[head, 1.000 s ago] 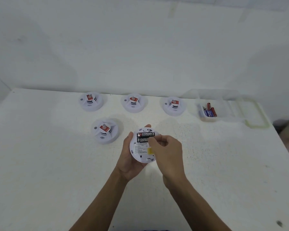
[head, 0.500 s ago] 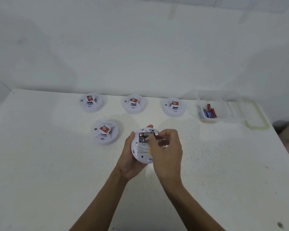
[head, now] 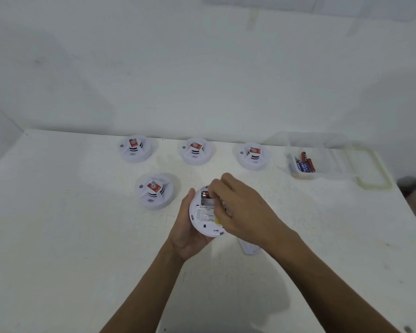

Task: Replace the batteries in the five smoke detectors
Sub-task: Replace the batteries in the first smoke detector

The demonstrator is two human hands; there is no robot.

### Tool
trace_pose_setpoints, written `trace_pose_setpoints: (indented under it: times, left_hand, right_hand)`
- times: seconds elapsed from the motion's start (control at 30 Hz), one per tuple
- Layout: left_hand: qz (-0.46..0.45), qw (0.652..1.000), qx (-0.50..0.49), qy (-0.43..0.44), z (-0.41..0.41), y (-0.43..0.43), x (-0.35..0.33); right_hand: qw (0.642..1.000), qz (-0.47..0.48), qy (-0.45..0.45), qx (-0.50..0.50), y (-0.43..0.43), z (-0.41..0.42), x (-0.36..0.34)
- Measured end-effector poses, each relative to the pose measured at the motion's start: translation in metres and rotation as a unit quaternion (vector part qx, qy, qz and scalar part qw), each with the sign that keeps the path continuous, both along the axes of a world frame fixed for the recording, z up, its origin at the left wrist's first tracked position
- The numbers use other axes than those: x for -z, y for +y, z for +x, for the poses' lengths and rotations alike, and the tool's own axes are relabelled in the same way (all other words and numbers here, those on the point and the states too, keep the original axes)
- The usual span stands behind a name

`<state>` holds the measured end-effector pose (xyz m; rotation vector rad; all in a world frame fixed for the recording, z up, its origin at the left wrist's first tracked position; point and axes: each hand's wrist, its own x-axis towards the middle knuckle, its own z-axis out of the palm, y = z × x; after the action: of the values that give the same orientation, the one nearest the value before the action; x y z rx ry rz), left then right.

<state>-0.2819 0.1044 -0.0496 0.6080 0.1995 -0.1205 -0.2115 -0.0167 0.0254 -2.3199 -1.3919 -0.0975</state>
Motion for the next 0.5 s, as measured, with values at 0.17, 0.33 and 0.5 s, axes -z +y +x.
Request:
trace_pose_setpoints:
  times: [0.17,0.33,0.5]
  left_hand:
    - [-0.009,1.0,-0.001,0.001,0.0,0.0,0.0]
    - [0.007,1.0,-0.003,0.008,-0.001,0.0,0.001]
    - [0.04,0.999,-0.002,0.001,-0.001,-0.001,0.002]
  right_hand:
    - [0.996,-0.036,-0.068,-0.034,0.001,0.01,0.006]
    - [0.994,-0.051,-0.079,-0.058,0.002,0.015,0.004]
    - [0.993,-0.079,-0.058,-0.063,0.003,0.018,0.002]
